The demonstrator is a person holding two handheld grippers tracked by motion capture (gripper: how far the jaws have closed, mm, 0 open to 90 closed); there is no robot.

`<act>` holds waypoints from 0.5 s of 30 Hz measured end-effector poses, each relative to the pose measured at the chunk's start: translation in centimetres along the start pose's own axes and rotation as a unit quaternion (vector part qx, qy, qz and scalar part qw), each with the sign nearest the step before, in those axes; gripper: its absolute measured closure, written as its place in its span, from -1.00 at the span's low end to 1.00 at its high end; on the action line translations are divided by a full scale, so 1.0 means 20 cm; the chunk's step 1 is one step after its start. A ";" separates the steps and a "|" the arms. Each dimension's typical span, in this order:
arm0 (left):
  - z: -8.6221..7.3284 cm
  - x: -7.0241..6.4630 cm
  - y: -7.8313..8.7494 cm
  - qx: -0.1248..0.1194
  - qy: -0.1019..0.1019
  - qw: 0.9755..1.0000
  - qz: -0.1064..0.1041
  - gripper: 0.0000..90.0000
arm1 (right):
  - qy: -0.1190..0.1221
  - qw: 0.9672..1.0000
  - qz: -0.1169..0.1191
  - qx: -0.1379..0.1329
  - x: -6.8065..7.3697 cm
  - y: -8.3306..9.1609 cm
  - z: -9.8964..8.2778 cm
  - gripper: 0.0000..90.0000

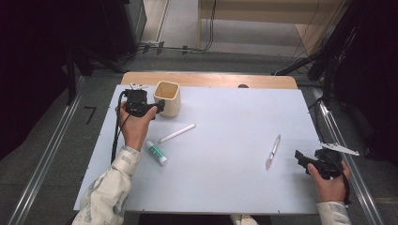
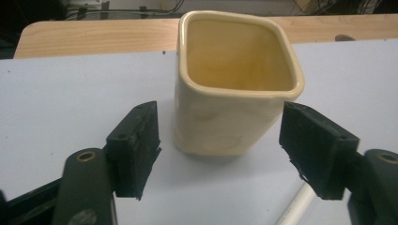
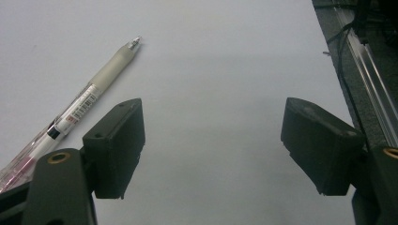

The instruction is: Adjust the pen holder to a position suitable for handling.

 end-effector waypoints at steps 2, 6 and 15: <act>-0.01 0.00 0.01 0.001 0.000 1.000 0.000 -0.39 | 0.000 1.000 0.000 0.000 0.00 0.00 0.00 -0.54; -0.02 0.00 0.02 0.000 0.000 1.000 -0.005 -0.39 | 0.000 1.000 0.000 0.000 0.00 0.00 0.00 -0.54; -0.06 -0.02 0.05 -0.003 -0.006 1.000 -0.014 -0.39 | 0.001 1.000 0.000 0.000 0.00 0.00 0.00 -0.54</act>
Point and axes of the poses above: each handheld gripper's, and its own axes: y roughly backward along the jaws, z roughly out of its top, x roughly to its left, the point moved 2 cm from there along -y, roughly forward along the jaws, and after that the axes turned 15 degrees about y, right-handed, at the moved point
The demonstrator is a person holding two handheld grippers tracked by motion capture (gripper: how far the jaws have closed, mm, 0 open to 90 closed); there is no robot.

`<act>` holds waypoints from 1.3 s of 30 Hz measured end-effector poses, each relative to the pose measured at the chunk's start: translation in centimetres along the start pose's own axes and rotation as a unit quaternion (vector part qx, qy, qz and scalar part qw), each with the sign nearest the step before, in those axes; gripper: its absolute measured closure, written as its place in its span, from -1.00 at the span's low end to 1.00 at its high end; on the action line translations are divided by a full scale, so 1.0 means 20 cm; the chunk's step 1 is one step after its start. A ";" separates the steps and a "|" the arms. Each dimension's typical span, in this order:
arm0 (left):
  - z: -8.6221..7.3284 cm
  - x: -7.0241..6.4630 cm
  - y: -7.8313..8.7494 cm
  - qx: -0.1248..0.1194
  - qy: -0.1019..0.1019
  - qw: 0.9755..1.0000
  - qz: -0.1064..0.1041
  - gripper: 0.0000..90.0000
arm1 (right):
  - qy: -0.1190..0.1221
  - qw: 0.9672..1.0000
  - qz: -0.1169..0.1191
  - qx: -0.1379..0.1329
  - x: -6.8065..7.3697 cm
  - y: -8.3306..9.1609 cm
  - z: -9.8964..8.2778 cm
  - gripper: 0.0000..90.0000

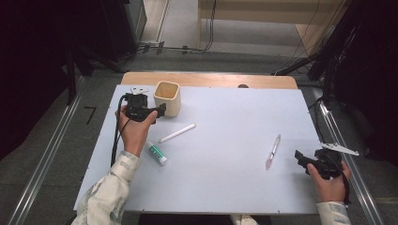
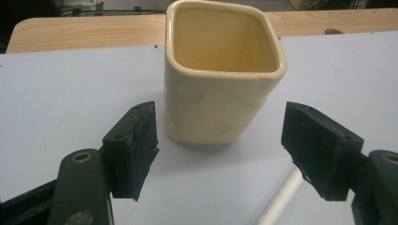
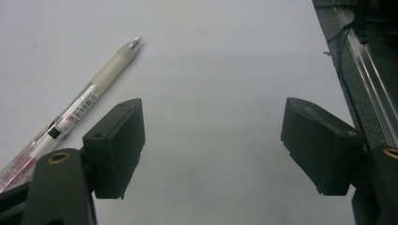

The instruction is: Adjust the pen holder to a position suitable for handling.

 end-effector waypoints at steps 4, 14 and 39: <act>-0.02 -0.01 0.01 0.001 0.000 1.000 -0.004 -0.39 | 0.000 1.000 0.001 0.000 0.00 0.00 0.00 -0.54; -0.04 -0.01 0.03 0.001 -0.002 1.000 -0.008 -0.39 | 0.000 1.000 0.001 0.000 0.00 0.00 0.00 -0.54; -0.15 -0.01 0.05 0.017 -0.001 1.000 -0.022 -0.39 | 0.004 1.000 0.001 0.000 0.01 0.00 0.00 -0.54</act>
Point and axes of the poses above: each handheld gripper's, and its own axes: y roughly backward along the jaws, z roughly out of its top, x roughly to its left, the point moved 2 cm from there along -y, roughly forward along the jaws, and after that the axes turned 15 degrees about y, right-handed, at the moved point
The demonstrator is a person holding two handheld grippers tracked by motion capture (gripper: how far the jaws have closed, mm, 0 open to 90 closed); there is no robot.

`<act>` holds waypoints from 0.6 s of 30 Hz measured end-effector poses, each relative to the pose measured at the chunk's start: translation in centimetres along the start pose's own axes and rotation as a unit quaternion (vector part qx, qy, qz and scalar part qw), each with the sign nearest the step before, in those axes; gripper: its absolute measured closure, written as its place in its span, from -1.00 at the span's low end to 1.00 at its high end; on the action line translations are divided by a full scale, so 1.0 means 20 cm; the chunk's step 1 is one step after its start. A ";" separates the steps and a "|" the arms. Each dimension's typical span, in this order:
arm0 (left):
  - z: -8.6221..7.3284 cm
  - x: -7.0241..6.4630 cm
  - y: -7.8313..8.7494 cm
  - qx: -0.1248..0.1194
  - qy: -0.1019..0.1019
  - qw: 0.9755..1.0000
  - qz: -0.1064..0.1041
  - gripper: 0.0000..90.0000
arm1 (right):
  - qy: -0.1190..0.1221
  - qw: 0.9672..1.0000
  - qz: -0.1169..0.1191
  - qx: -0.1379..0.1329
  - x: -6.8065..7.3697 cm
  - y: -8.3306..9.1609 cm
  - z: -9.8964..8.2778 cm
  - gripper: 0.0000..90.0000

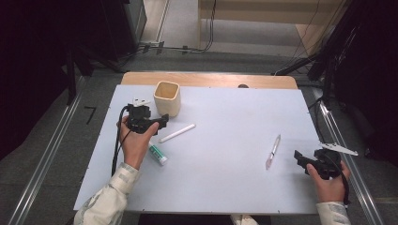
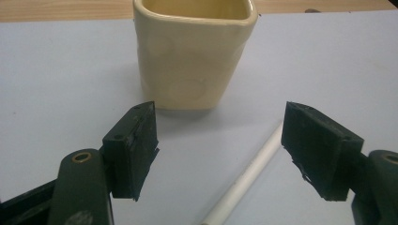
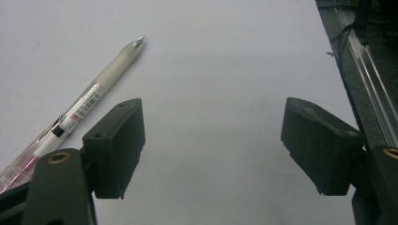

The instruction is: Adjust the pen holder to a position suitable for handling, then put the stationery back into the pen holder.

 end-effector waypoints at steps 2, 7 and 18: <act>-0.01 0.00 0.01 0.002 -0.001 1.000 -0.002 -0.39 | -0.001 1.000 0.000 -0.001 0.00 0.00 0.00 -0.54; -0.01 -0.01 0.02 0.001 -0.003 1.000 -0.005 -0.39 | 0.001 1.000 0.001 0.000 0.00 0.00 0.00 -0.54; -0.04 -0.04 0.02 0.008 -0.010 1.000 -0.015 -0.39 | 0.001 1.000 0.001 0.000 0.01 -0.01 0.01 -0.54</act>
Point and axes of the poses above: each handheld gripper's, and its own axes: y roughly backward along the jaws, z roughly out of its top, x roughly to its left, the point moved 2 cm from there along -y, roughly forward along the jaws, and after that the axes turned 15 degrees about y, right-handed, at the moved point
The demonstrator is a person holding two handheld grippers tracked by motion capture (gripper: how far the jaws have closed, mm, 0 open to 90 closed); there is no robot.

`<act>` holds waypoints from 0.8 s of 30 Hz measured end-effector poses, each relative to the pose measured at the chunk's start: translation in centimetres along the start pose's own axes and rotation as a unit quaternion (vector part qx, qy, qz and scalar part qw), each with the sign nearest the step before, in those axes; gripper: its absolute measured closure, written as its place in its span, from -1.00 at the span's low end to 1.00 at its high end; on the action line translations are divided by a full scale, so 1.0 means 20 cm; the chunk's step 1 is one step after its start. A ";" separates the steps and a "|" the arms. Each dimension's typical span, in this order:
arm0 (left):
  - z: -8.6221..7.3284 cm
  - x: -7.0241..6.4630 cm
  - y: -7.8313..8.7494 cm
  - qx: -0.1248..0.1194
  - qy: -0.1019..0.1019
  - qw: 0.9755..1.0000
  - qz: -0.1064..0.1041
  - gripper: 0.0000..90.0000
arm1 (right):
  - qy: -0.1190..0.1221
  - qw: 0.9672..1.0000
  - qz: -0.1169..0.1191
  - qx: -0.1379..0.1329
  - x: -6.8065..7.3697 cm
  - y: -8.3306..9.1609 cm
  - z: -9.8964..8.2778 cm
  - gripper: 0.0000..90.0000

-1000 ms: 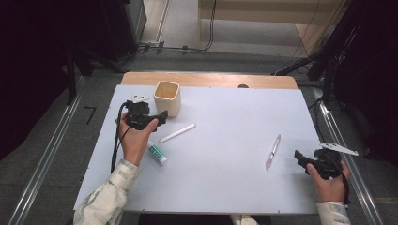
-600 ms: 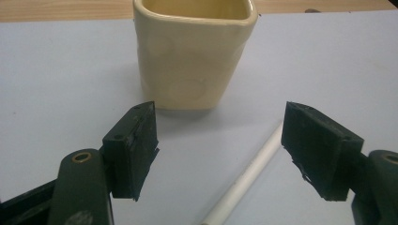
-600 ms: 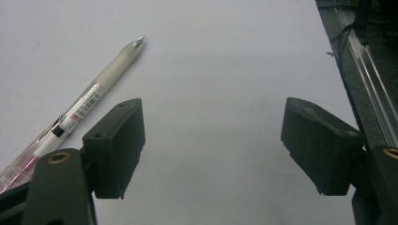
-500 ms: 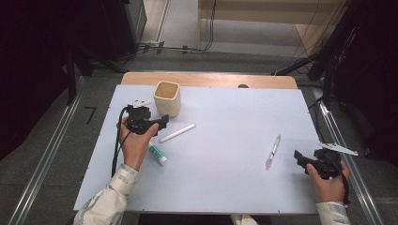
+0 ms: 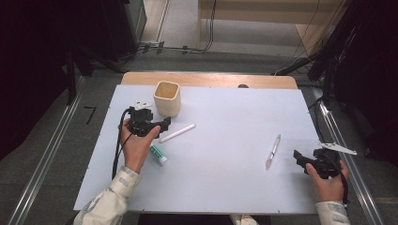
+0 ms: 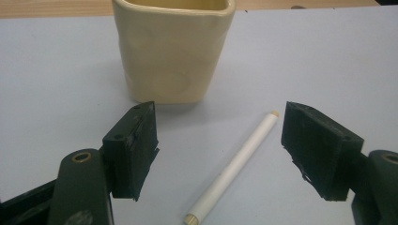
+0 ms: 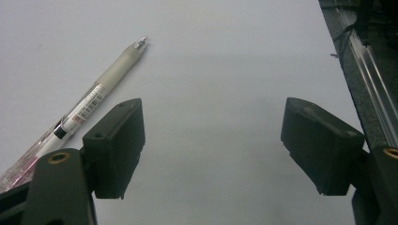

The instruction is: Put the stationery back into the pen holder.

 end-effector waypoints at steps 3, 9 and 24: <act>-0.01 -0.01 0.00 0.002 -0.004 1.000 -0.003 -0.39 | 0.000 1.000 0.000 0.000 0.00 0.00 0.00 -0.54; -0.02 -0.02 -0.01 0.007 -0.007 1.000 -0.002 -0.40 | 0.000 1.000 0.000 0.000 0.00 0.00 0.00 -0.54; -0.05 -0.01 -0.04 0.022 -0.010 1.000 -0.007 -0.39 | 0.001 1.000 -0.001 0.001 0.00 0.00 0.00 -0.54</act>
Point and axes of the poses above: each handheld gripper's, and its own axes: y roughly backward along the jaws, z roughly out of its top, x roughly to its left, the point moved 2 cm from there along -y, roughly forward along the jaws, and after that the axes turned 15 degrees about y, right-handed, at the moved point
